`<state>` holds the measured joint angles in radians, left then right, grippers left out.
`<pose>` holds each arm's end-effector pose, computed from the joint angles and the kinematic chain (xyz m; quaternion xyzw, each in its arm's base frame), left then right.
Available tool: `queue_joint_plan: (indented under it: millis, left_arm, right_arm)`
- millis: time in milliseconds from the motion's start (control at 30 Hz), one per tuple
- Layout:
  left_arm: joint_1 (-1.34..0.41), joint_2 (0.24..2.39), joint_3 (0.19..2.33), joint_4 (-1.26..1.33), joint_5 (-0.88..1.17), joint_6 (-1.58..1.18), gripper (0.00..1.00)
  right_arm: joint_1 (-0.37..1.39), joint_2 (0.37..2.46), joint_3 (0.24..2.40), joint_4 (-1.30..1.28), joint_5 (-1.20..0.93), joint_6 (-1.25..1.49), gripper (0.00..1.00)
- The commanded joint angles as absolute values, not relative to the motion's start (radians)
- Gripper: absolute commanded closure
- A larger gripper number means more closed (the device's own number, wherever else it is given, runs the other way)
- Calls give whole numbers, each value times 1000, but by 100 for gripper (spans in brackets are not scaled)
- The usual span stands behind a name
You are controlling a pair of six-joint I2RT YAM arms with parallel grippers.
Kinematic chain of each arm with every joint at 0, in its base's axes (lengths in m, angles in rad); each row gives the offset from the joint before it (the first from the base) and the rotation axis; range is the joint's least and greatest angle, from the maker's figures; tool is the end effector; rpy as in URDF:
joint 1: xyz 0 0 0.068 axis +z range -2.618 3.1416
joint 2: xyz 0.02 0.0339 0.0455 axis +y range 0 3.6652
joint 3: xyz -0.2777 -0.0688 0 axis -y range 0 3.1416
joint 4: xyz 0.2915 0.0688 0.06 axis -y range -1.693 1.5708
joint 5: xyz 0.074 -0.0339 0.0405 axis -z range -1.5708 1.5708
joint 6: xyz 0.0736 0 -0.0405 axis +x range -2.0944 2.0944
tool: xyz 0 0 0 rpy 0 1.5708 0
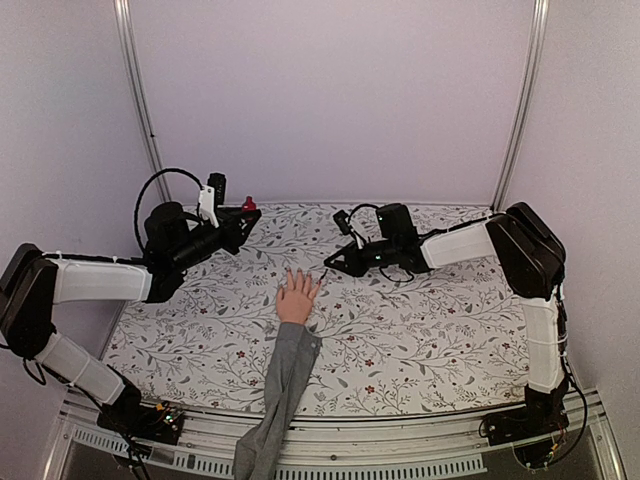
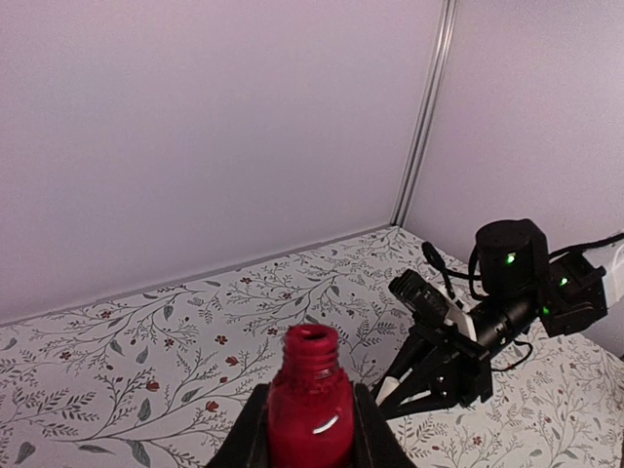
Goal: Paint the nails
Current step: Paint the nail polish on the nail.
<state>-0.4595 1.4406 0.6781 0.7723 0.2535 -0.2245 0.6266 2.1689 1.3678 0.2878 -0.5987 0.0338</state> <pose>0.3337 -0.1857 0.2323 0.1710 0.6826 -0.3202 0.6342 0.4129 0.3501 0.1092 -0.3833 0.7456 0.3972 0.3734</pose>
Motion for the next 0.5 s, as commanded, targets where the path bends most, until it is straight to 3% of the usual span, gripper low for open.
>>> queue_joint_plan:
  millis: [0,467]
  left_arm:
    - [-445,1448,695,802,250,-212,100]
    - [-445,1445,693,802,250,-214,100]
  right_arm:
    - [615,2169,1391,269,-573,29,100]
    - [611,2084,1370,302,-678,12,100]
